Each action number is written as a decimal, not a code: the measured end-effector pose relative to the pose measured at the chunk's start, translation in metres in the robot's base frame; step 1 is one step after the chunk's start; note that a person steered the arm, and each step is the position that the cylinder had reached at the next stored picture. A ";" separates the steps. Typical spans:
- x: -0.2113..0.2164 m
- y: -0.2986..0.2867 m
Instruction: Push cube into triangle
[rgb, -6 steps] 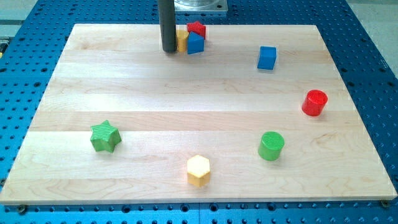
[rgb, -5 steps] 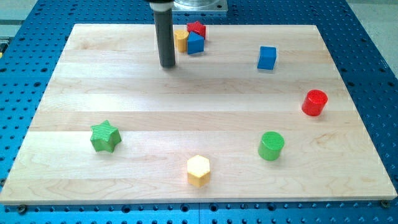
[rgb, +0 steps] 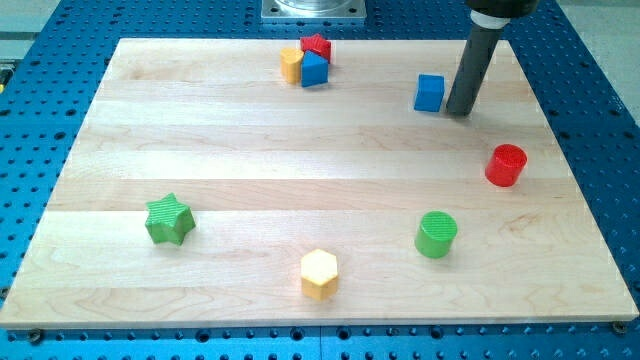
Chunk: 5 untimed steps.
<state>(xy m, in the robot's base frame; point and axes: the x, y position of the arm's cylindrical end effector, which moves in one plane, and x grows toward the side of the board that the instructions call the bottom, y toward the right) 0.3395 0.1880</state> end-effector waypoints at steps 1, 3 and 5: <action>-0.011 -0.019; -0.032 -0.045; -0.056 -0.095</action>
